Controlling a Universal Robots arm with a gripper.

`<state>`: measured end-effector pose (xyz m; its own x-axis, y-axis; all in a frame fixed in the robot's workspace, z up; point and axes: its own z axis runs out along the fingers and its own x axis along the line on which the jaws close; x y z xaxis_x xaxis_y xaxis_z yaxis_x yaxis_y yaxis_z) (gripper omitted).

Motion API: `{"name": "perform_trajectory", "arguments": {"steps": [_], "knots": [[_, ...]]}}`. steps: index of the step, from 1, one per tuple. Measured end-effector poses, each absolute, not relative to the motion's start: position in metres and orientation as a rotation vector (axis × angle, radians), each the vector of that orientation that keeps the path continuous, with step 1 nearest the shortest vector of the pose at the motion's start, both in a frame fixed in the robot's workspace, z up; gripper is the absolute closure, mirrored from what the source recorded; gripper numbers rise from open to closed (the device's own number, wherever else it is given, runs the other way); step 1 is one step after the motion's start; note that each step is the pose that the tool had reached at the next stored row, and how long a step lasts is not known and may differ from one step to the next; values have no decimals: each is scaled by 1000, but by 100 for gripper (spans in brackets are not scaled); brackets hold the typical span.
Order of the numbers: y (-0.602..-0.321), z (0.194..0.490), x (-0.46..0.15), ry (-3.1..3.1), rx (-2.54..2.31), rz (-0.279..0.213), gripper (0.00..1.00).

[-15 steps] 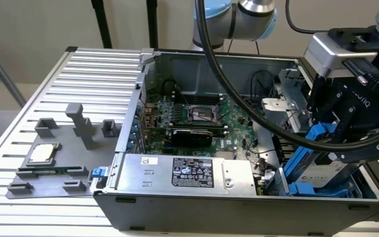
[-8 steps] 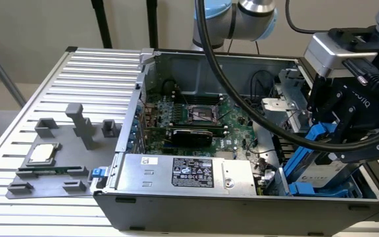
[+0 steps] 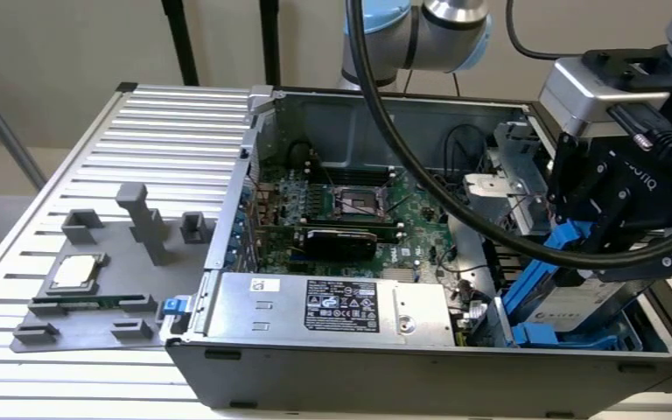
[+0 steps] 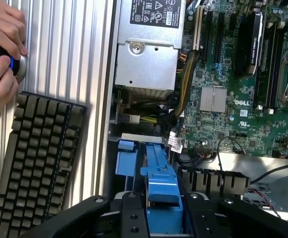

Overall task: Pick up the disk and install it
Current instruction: 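Insert the first disk wire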

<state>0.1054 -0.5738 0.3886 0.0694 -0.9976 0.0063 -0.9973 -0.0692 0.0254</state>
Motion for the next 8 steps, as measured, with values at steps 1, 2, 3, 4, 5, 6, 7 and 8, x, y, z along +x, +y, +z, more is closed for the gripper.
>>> {"name": "perform_trajectory", "arguments": {"steps": [1, 2, 3, 4, 5, 6, 7, 8], "knots": [[-574, 389, 105, -2127, 2280, -20, 100], [-574, 389, 105, -2127, 2281, -20, 100], [-574, 389, 105, -2128, 2281, -20, 100], [-574, 389, 105, -2128, 2281, -22, 100], [-574, 388, 105, -2129, 2283, -24, 100], [-574, 389, 105, -2131, 2284, -27, 100], [-574, 389, 105, -2132, 2287, -32, 100], [-574, 389, 105, -2134, 2289, -36, 100]]}}
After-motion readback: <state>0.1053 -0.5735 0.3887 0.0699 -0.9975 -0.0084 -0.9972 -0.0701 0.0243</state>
